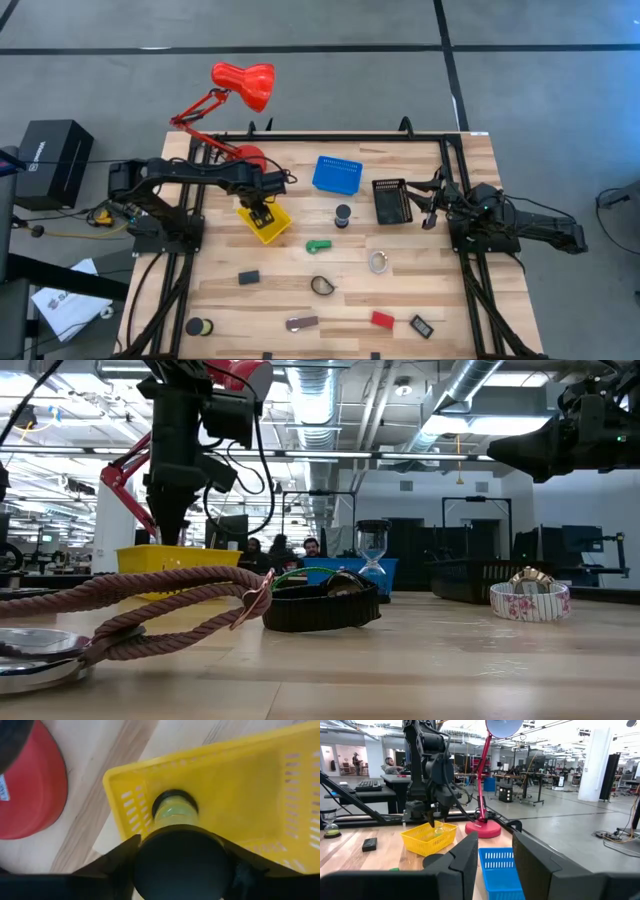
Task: Pick & Place Office items
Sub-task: Put the top green hourglass into the yellow bin, then put the white wrist watch into the blue bin
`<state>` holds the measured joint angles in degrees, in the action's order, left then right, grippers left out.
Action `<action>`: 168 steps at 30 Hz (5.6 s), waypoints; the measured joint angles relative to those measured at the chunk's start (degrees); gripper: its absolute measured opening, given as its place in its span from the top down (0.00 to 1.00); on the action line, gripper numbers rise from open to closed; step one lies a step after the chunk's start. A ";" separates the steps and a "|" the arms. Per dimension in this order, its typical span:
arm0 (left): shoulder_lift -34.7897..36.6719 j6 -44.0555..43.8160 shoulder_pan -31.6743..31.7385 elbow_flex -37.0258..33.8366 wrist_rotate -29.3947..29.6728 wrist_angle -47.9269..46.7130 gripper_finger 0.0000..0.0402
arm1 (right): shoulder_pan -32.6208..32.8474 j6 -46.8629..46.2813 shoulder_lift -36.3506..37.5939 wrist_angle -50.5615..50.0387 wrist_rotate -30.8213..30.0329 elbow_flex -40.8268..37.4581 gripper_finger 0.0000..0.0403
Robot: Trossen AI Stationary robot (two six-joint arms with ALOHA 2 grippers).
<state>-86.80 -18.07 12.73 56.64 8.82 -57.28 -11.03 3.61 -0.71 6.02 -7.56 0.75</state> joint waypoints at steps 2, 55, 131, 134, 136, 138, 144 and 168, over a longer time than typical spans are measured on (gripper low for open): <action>0.79 -0.19 0.00 -0.02 0.02 0.26 0.36 | -0.01 -0.01 0.00 0.01 -0.01 0.02 0.72; 28.69 -3.26 -20.69 -18.19 0.00 40.65 0.26 | 0.00 -0.12 -0.02 0.20 -0.01 0.00 0.72; 28.69 8.56 -16.35 -19.15 0.11 59.10 0.26 | 25.43 3.01 -108.58 -58.48 4.73 67.09 0.72; 28.69 8.64 -16.35 -19.15 0.17 59.12 0.26 | 24.85 3.04 -109.18 -58.40 5.16 67.24 0.76; 28.69 8.64 -16.35 -19.15 0.17 59.08 0.26 | 24.72 3.02 -109.17 -58.58 5.40 67.23 0.82; 28.69 8.66 -16.35 -19.15 0.17 59.10 0.26 | 24.72 3.02 -109.17 -58.58 5.64 67.21 0.89; 28.69 8.72 -16.35 -19.15 0.17 59.08 0.26 | 25.53 4.63 -106.17 -59.28 7.37 68.95 0.97; 28.67 8.79 -16.35 -19.15 0.11 59.70 0.26 | -2.97 7.07 -92.15 -33.82 -15.76 75.39 0.99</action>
<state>-58.13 -9.28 -3.62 37.50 8.93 2.43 -14.00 10.68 -92.86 -27.80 -23.32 76.15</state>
